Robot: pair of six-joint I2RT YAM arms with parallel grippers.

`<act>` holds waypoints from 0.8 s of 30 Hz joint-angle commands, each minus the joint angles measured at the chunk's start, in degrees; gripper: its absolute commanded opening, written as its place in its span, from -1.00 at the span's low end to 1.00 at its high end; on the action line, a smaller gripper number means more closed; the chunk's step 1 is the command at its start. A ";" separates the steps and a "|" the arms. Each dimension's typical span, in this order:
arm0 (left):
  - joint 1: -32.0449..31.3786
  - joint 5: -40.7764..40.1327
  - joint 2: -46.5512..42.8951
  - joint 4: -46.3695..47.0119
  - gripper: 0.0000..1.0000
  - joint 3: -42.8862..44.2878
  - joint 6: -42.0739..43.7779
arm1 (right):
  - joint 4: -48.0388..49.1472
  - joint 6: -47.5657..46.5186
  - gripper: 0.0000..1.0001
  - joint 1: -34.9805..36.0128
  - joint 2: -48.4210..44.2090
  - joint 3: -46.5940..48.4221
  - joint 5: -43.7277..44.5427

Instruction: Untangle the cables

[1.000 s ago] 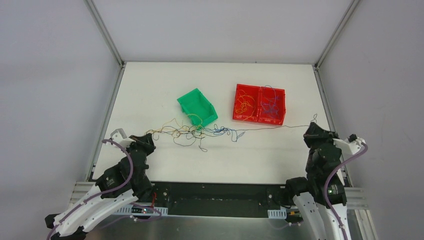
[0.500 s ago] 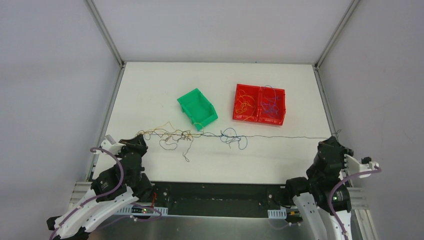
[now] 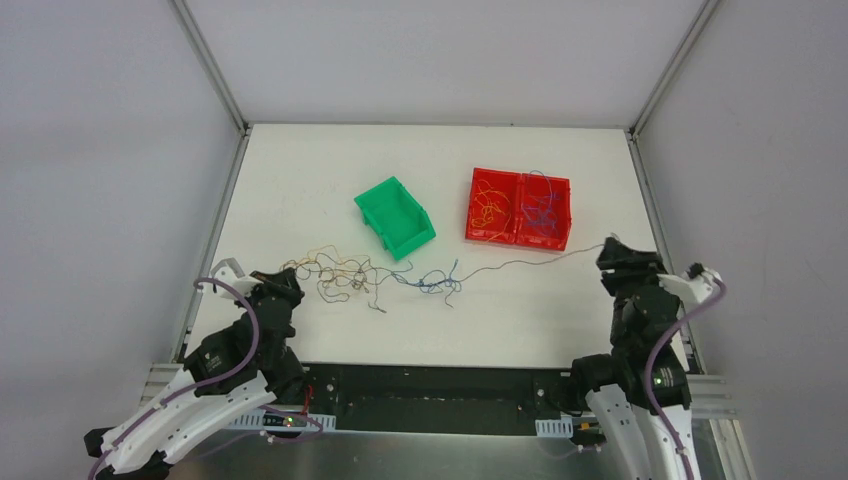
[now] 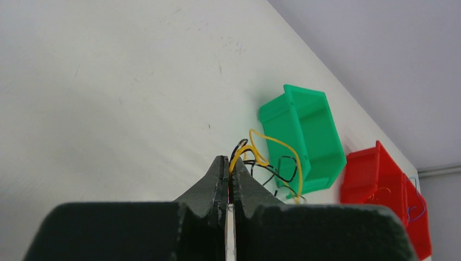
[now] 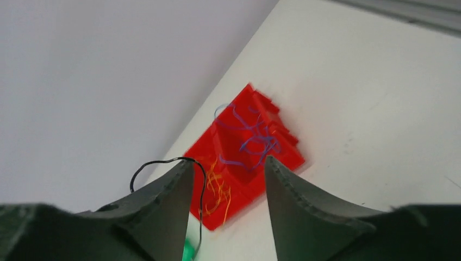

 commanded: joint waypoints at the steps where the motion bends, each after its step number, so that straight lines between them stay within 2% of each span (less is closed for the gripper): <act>1: 0.22 5.90 3.09 6.32 -1.00 2.57 9.33 | 14.85 -11.22 0.21 -0.19 6.14 -1.74 -28.95; 7: 0.20 16.26 3.56 16.72 -1.00 0.51 21.45 | 17.31 -12.91 0.48 -0.14 11.81 -0.66 -39.88; 12: 0.24 32.87 0.14 27.48 -1.00 -3.12 32.75 | 22.62 -12.67 0.52 -0.06 12.59 -2.35 -47.26; 16: 0.27 36.52 -2.79 29.91 -1.00 -4.55 34.58 | 29.55 -11.48 0.49 1.27 17.69 -3.02 -56.67; 20: 0.22 42.88 -4.91 32.85 -1.00 -5.36 37.02 | 32.36 -14.12 0.37 8.38 26.63 -0.92 -60.09; 24: 0.24 49.56 -6.71 35.49 -1.00 -5.66 39.14 | 31.18 -22.54 0.36 23.11 34.58 1.97 -53.61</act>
